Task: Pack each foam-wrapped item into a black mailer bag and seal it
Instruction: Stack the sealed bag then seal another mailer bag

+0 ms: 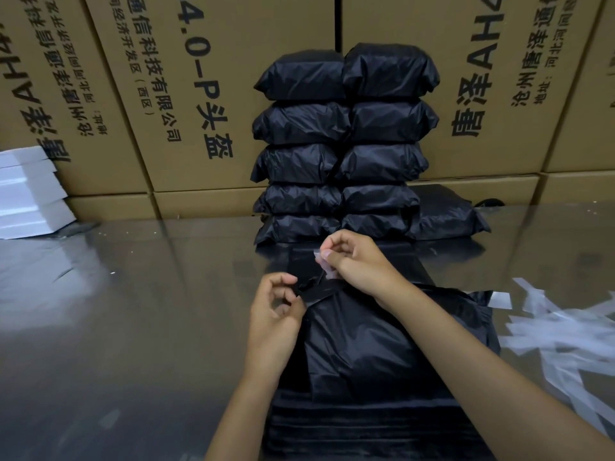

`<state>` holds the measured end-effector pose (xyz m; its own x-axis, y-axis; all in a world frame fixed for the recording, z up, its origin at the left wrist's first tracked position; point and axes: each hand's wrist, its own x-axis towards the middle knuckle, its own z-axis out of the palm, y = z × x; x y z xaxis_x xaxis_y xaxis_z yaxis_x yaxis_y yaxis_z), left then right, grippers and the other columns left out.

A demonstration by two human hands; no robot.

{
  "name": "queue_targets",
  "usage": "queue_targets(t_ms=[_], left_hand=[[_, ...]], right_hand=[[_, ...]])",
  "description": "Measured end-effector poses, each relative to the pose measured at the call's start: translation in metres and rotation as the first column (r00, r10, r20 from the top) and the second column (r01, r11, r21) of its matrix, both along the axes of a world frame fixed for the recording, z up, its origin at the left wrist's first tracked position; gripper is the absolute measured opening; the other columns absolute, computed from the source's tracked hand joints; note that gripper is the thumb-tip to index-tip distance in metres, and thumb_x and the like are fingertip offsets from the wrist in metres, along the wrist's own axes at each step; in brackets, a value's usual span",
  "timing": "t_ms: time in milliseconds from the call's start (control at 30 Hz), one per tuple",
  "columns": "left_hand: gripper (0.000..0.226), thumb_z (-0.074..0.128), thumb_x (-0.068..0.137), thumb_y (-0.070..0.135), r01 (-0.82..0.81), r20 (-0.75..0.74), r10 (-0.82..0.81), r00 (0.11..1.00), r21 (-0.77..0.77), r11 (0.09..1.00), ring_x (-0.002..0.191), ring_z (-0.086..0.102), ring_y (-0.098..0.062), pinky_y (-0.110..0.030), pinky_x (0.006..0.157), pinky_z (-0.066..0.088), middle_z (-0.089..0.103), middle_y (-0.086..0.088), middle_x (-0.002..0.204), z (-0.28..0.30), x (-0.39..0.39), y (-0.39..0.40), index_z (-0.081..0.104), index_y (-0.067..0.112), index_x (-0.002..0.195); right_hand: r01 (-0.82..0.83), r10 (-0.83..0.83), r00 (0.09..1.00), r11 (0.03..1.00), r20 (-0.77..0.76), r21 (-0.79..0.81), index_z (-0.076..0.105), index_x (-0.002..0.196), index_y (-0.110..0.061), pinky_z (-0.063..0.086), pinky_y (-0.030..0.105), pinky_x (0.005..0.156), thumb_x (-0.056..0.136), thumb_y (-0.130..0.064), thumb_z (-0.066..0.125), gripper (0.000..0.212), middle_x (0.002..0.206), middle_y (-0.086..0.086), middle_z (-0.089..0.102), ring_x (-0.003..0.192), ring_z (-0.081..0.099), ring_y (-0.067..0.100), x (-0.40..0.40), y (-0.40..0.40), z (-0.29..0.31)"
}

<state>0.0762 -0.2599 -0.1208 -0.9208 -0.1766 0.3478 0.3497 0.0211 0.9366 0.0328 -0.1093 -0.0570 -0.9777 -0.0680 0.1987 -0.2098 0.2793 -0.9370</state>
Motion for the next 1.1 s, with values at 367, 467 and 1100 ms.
queue_targets(t_ms=[367, 467, 1100], left_hand=[[0.018, 0.068, 0.092, 0.033, -0.181, -0.108, 0.157, 0.982, -0.261, 0.948, 0.072, 0.058, -0.004, -0.021, 0.065, 0.044, 0.063, 0.01, 0.075, 0.008, -0.013, 0.015, 0.058, 0.025, 0.08], [0.025, 0.067, 0.093, 0.032, -0.208, 0.032, 0.231, 0.972, -0.326, 0.922, 0.064, 0.053, -0.014, -0.03, 0.06, 0.04, 0.058, 0.0, 0.067, 0.0, -0.017, 0.015, 0.055, 0.019, 0.076], [0.007, 0.064, 0.092, 0.021, -0.125, -0.13, 0.041, 0.991, -0.748, 0.652, 0.098, 0.055, -0.011, -0.027, 0.082, 0.046, 0.055, 0.009, 0.1, 0.043, -0.018, 0.035, 0.062, 0.024, 0.098]], right_hand=[[0.195, -0.181, 0.977, 0.972, -0.117, 0.129, 0.061, 0.079, -0.022, 0.046, 0.023, 0.073, 0.094, -0.01, 0.06, 0.019, 0.079, -0.003, 0.063, 0.072, 0.056, 0.008, -0.014, 0.026, 0.025], [0.231, -0.225, 0.972, 0.965, -0.064, 0.127, 0.062, 0.085, -0.018, 0.045, 0.026, 0.075, 0.096, -0.01, 0.059, 0.014, 0.081, 0.001, 0.062, 0.076, 0.057, 0.013, -0.018, 0.045, 0.028], [0.339, -0.077, 0.905, 0.726, 0.419, -0.599, 0.034, 0.14, -0.001, 0.052, 0.036, 0.083, 0.106, 0.001, 0.03, 0.034, 0.131, 0.024, 0.061, 0.101, 0.067, 0.029, -0.006, 0.15, 0.018]])
